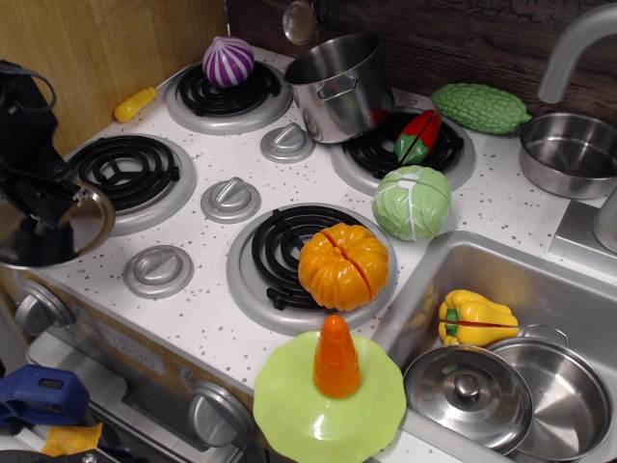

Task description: Put lid on stove

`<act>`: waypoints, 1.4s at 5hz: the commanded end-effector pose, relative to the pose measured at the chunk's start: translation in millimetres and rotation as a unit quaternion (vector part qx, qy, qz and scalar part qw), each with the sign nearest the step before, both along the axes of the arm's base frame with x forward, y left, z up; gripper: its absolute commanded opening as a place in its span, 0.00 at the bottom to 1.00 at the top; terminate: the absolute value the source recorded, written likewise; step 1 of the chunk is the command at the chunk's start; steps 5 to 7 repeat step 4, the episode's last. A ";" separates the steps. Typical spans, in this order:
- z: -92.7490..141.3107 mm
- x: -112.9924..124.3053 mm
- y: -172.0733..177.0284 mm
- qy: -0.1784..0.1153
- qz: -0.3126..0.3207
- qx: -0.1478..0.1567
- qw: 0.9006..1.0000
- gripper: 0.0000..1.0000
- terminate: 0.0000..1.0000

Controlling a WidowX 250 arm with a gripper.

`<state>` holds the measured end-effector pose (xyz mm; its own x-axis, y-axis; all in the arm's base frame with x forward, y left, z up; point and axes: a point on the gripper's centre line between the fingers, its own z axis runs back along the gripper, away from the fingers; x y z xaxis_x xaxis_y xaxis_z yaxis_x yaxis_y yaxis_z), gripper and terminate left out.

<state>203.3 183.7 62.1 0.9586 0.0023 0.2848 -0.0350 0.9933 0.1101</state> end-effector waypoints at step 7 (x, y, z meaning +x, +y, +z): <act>-0.1 68.2 39.7 -0.130 -0.059 0.045 0.989 0.00 1.00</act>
